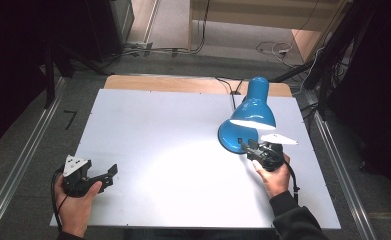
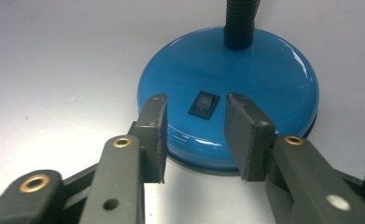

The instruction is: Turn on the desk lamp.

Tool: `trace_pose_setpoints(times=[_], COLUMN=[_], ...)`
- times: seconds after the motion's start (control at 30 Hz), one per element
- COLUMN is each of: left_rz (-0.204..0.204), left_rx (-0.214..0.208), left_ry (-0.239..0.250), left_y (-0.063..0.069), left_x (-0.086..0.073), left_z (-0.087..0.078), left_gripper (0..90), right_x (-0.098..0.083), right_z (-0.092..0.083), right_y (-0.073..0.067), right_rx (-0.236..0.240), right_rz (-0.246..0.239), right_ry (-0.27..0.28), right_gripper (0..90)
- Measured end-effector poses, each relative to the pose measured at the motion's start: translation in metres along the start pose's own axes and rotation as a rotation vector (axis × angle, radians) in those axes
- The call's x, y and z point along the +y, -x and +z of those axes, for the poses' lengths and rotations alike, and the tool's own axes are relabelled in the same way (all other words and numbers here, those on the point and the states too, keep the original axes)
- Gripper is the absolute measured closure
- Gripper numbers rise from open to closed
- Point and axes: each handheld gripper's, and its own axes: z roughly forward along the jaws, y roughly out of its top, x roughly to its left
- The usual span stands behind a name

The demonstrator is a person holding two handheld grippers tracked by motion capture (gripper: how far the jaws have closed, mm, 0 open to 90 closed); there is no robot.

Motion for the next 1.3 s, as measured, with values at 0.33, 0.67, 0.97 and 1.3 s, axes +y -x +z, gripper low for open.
trace_pose_setpoints(times=[0.33,0.67,0.97,1.3], left_rz=[0.0,0.0,0.0,0.001], left_rx=[-0.001,-0.002,0.0,-0.001], left_ry=[0.0,-0.002,0.001,0.0], left_y=[0.0,0.001,0.0,0.001], left_x=[0.0,0.0,0.0,0.0], left_z=[0.0,0.001,0.0,0.0], left_gripper=[7.4,7.4,7.4,7.4], right_x=[-0.003,-0.007,-0.01,-0.014], right_z=[-0.003,-0.012,-0.022,-0.034], right_y=[-0.004,-0.001,0.002,0.006], right_rx=[-0.014,-0.039,-0.044,-0.049], right_rz=[-0.011,-0.018,-0.016,-0.021], right_ry=[-0.025,-0.02,-0.017,-0.007], right_gripper=[36.9,27.4,26.1,25.0])
